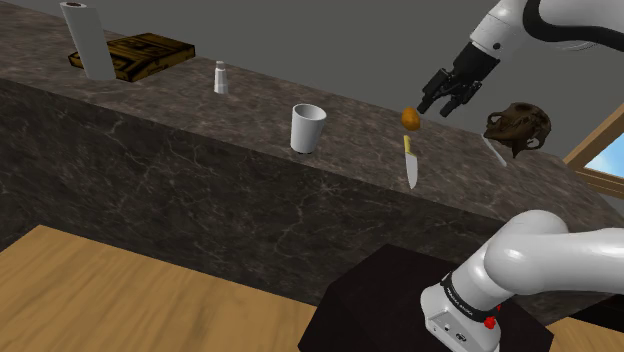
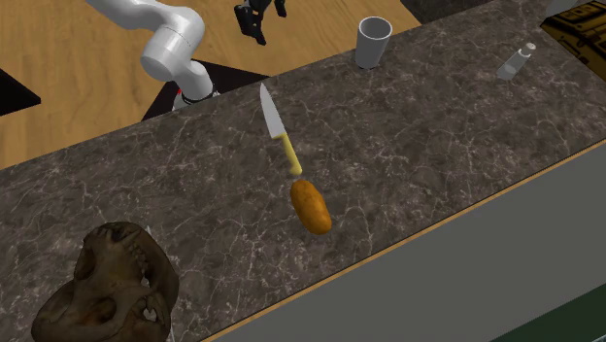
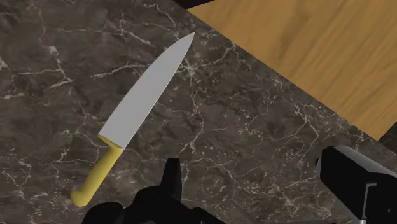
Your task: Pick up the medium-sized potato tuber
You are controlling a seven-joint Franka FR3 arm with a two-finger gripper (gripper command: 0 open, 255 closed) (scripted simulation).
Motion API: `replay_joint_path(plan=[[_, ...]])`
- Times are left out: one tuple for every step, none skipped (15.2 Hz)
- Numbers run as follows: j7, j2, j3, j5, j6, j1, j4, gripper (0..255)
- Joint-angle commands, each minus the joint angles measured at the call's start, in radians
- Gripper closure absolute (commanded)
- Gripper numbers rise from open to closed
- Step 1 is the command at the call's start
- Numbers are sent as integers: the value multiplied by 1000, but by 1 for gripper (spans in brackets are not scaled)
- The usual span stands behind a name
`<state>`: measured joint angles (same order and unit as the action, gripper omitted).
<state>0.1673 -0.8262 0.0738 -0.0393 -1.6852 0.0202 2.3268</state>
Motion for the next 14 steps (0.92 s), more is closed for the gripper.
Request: replay_joint_path(plan=[[0,0,0,0,0,0,0,0],[-8,29,14,7,-16,6,-9,0],[-16,58,27,14,-32,12,-19,0],[-24,88,41,20,-47,18,-30,0],[-32,118,55,25,-61,23,-42,0],[-40,149,68,30,-75,29,-55,0],[-47,179,82,34,-89,33,-69,0],[-55,211,96,37,-102,38,-84,0],[-63,242,109,40,-114,42,-100,0],[-71,274,123,42,-125,46,-117,0],[-80,307,137,43,-136,50,-135,0],[-88,339,150,43,-147,54,-153,0],[-97,372,164,42,-156,57,-173,0],[-105,405,178,40,-165,60,-194,0]])
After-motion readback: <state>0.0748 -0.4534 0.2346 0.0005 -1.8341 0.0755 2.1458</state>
